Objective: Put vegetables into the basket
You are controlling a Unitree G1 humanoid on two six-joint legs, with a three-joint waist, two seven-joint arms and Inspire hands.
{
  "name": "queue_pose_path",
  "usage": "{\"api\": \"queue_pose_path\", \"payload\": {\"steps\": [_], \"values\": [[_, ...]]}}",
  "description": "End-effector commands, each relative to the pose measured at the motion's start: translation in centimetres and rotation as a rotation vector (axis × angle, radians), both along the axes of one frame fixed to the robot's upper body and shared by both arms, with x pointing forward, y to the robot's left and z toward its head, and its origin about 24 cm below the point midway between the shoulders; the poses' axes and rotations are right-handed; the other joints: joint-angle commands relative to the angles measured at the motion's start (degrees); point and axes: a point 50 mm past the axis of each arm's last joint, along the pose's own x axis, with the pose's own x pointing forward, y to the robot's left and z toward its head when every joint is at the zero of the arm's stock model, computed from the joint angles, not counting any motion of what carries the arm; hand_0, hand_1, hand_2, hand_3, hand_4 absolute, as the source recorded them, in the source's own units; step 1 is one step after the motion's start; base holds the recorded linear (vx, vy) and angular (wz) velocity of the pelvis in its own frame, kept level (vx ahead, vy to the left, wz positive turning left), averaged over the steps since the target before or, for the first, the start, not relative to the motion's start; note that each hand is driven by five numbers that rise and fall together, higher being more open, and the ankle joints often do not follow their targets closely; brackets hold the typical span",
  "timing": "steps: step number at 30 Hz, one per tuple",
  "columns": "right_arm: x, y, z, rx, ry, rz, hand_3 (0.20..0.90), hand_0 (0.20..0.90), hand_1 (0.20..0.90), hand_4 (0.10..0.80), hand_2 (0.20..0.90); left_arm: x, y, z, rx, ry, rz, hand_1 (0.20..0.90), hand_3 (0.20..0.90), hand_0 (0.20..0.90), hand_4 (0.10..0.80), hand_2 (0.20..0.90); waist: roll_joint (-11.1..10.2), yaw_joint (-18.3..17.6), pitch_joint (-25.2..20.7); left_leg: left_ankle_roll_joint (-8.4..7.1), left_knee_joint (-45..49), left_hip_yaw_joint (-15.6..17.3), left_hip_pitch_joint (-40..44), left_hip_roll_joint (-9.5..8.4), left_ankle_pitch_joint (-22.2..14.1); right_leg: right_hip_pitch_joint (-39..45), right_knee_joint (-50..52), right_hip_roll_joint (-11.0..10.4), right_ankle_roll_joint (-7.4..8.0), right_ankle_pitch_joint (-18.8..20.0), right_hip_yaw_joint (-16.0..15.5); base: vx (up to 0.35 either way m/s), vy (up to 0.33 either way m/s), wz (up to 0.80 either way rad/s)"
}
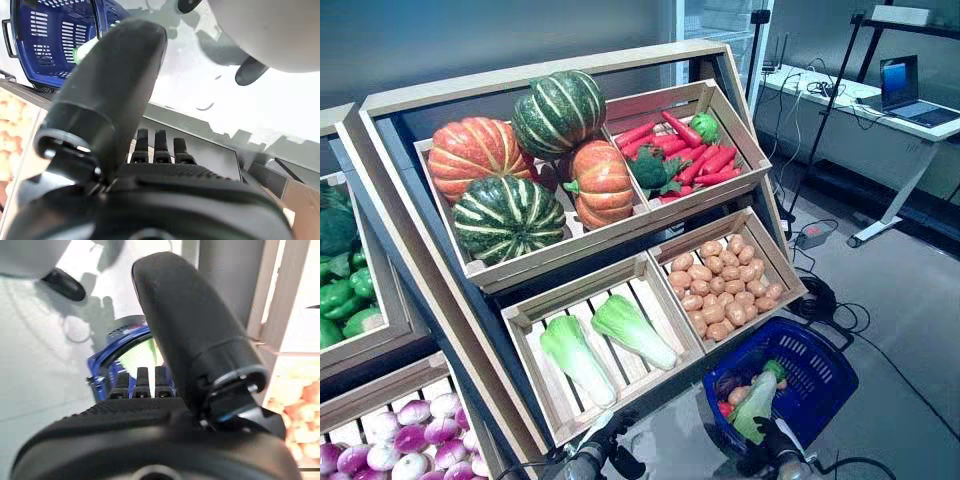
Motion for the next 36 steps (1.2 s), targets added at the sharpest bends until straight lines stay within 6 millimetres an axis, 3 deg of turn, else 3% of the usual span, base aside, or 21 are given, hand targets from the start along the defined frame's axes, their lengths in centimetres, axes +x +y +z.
{"api": "queue_pose_path", "payload": {"steps": [1, 10, 18, 22, 27, 32, 36], "values": [[3.0, 1.0, 1.1, 0.021, -0.142, 0.041, 0.900, 0.900, 0.900, 0.800, 0.900, 2.9, -1.4, 1.1, -0.057, -0.103, -0.042, 0.900, 0.900, 0.900, 0.800, 0.900, -2.0, 0.7, 3.2, 1.18, 0.5, -2.5, 2.7, -2.28, -5.7, -1.0, 0.1, -0.9, -0.57, 3.9, 0.2, 0.000, 0.000, 0.00], [3.6, 1.1, 1.6, 0.038, -0.227, -0.015, 0.900, 0.900, 0.900, 0.800, 0.900, 4.0, -1.7, 1.6, -0.050, -0.149, -0.065, 0.900, 0.900, 0.900, 0.800, 0.900, -1.8, 0.6, 4.5, 1.15, 0.5, -2.5, 1.9, -2.28, -5.3, -1.8, 0.2, -1.0, -0.54, 4.3, 0.1, 0.000, 0.000, 0.00], [3.4, 0.6, 1.7, 0.014, -0.240, -0.028, 0.900, 0.900, 0.900, 0.800, 0.900, 5.4, -3.2, 3.4, -0.051, -0.374, -0.235, 0.900, 0.900, 0.900, 0.800, 0.900, -1.4, 0.2, 4.8, 1.03, 0.5, -2.3, 1.7, -2.24, -5.3, -2.2, 0.1, -1.2, -0.47, 4.3, 0.2, 0.000, 0.000, 0.00], [3.5, 0.3, 1.7, 0.022, -0.229, -0.041, 0.900, 0.900, 0.900, 0.800, 0.900, 8.1, -4.2, 6.5, -0.146, -0.611, -0.243, 0.900, 0.900, 0.900, 0.800, 0.900, -1.2, -0.1, 5.2, 0.80, 0.5, -2.1, 1.5, -2.15, -5.3, -2.3, 0.1, -1.1, -0.49, 4.2, 0.6, -0.003, 0.002, -0.01], [3.4, -0.4, 1.7, 0.067, -0.199, -0.054, 0.900, 0.900, 0.900, 0.800, 0.900, 11.6, -4.0, 12.5, -0.198, -0.967, -0.264, 0.900, 0.900, 0.900, 0.800, 0.900, -0.9, 0.2, 5.7, 0.66, 0.5, -2.0, 1.3, -1.92, -5.3, -2.4, 0.1, -1.1, -0.73, 4.1, 0.4, -0.012, 0.010, -0.05], [2.9, -0.3, 1.7, 0.189, -0.182, -0.031, 0.900, 0.900, 0.900, 0.800, 0.900, 12.5, -2.1, 13.9, 0.071, -1.133, -0.392, 0.900, 0.900, 0.900, 0.800, 0.900, -0.7, 0.0, 5.4, 0.53, 0.5, -2.2, 1.2, -1.98, -5.2, -2.2, 0.1, -1.2, -0.61, 4.0, 0.1, 0.029, 0.010, 0.00], [2.8, -0.1, 2.1, 0.375, -0.205, -0.045, 0.900, 0.900, 0.900, 0.800, 0.900, 13.8, 1.4, 14.2, 0.365, -1.151, -0.470, 0.900, 0.900, 0.900, 0.800, 0.900, -0.5, -1.0, 5.0, 0.37, 0.5, -1.6, 1.2, -2.13, -5.1, -2.1, 0.1, -1.5, -0.37, 3.8, -0.4, 0.068, 0.035, 0.01]]}}
